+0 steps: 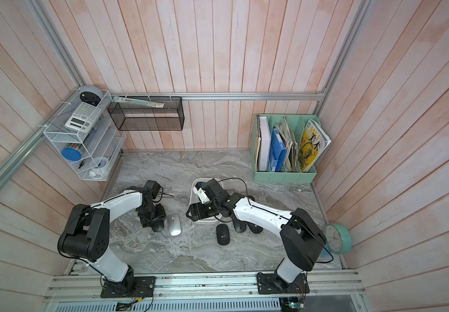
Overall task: Put the mouse in the storage box
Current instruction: Pick up the mouse from the center of the board.
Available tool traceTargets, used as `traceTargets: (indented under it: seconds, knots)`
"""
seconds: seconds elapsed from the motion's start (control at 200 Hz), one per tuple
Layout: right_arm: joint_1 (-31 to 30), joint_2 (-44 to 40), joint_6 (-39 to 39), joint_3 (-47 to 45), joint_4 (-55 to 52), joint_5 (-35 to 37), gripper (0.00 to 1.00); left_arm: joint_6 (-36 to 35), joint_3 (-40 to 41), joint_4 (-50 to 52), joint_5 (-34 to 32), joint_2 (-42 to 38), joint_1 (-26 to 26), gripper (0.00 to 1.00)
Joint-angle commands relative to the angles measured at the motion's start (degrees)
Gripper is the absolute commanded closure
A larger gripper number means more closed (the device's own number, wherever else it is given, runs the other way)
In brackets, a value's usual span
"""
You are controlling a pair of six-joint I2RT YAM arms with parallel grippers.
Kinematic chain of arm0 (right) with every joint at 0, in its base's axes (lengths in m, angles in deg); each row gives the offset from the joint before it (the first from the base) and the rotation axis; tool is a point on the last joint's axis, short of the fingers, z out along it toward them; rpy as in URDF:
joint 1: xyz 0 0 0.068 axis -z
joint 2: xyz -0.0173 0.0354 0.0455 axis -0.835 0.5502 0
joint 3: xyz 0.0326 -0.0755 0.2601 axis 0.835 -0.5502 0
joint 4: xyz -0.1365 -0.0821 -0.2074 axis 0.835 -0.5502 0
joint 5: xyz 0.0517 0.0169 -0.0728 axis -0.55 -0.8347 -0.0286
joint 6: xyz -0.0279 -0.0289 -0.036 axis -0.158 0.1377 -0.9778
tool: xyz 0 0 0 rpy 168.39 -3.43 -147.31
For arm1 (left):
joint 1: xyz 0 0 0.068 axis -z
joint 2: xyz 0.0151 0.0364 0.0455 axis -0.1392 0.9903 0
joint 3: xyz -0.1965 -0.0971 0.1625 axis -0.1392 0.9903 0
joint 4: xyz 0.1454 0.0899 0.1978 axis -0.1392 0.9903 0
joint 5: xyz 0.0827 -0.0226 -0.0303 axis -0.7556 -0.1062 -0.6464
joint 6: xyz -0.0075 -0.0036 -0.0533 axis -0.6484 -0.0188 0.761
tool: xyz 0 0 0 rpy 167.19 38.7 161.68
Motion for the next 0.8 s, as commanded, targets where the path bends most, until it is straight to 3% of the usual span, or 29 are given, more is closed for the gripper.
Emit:
traceTargets:
  seconds: [0.0, 0.125, 0.56, 0.795]
  knots:
    - [-0.20, 0.77, 1.79, -1.04, 1.81, -1.78, 0.21, -0.04, -0.15, -1.21, -0.54, 0.24, -0.17, 0.37]
    - [-0.34, 0.90, 1.94, -1.11, 2.23, -1.54, 0.21, -0.13, -0.15, -0.74, -0.99, -0.72, -0.17, 0.46]
    - [0.38, -1.96, -0.96, -0.77, -1.10, 2.03, 0.21, -0.81, -5.63, 6.69, -4.00, -8.82, 0.07, 0.46]
    - [8.45, -4.19, -0.23, -3.55, 0.61, 0.87, 0.21, 0.46, -15.45, 9.41, -0.49, -8.44, 5.09, 0.46]
